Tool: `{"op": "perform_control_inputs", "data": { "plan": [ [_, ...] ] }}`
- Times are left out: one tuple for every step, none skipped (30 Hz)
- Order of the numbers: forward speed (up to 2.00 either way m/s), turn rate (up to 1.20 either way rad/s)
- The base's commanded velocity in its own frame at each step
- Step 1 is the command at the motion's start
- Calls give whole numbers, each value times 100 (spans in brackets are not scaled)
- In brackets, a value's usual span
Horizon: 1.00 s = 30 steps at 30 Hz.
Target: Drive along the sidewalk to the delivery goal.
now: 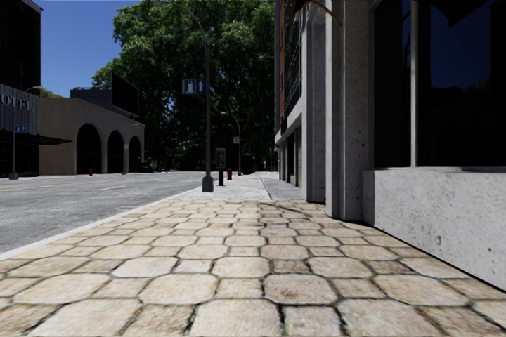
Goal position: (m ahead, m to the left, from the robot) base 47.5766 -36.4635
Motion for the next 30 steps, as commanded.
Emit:
{"op": "perform_control_inputs", "data": {
  "plan": [
    [200, 0],
    [200, 0],
    [200, 0],
    [200, 0],
    [200, 0],
    [200, 0],
    [200, 0],
    [200, 0],
    [200, 0],
    [200, 0],
    [200, 0],
    [200, 0],
    [200, 0],
    [200, 0],
    [200, 0],
    [200, 0],
    [200, 0],
    [200, 0],
    [200, 0],
    [200, 0],
    [200, 0],
    [200, 0],
    [200, 0],
    [200, 0],
    [200, 0],
    [200, 0],
    [200, 0],
    [200, 0],
    [200, 0],
    [200, 0]
  ]
}}
